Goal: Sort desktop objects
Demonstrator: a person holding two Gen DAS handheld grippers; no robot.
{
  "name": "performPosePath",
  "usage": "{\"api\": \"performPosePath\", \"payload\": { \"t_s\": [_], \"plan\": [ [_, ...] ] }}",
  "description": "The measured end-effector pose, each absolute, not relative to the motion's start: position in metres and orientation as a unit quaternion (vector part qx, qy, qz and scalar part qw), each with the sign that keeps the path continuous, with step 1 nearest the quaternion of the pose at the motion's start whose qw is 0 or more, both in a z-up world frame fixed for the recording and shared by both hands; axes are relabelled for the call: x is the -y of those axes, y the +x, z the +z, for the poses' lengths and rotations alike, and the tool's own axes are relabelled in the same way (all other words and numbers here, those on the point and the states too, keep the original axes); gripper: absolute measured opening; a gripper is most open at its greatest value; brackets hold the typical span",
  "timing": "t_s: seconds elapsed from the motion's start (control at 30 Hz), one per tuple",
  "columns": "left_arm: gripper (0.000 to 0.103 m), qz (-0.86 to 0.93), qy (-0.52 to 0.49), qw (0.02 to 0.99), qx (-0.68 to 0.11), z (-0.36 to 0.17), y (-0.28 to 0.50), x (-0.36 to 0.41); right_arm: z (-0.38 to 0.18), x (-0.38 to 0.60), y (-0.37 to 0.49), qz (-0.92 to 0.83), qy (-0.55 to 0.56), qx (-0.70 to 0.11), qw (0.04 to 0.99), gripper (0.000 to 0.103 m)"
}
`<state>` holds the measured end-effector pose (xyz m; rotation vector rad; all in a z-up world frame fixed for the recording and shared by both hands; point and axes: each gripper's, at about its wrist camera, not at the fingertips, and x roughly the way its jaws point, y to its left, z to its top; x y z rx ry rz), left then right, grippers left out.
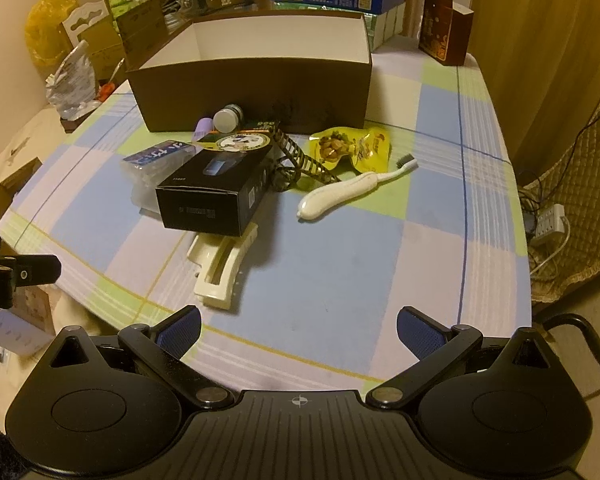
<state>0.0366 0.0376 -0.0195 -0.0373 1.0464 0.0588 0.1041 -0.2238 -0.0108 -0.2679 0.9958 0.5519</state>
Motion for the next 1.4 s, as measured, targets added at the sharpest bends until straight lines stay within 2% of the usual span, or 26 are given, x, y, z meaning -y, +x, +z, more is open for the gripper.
{"api": "performPosePath", "payload": {
  "t_s": [0.53, 1.07, 1.4],
  "plan": [
    [0.102, 0.019, -0.012, 0.866, -0.500, -0.027, 0.068, -0.050, -0.018, 0.214, 0.130, 0.244, -0.089, -0.472, 0.843, 0.101],
    [0.102, -0.033, 0.001, 0.871, -0.490, -0.044, 0.139, -0.068, -0.025, 0.194, 0.181, 0.229, -0.030, -0.463, 0.856, 0.101],
    [0.096, -0.065, 0.011, 0.862, -0.502, -0.066, 0.186, -0.067, -0.033, 0.180, 0.209, 0.216, -0.027, -0.462, 0.860, 0.101]
  ]
}}
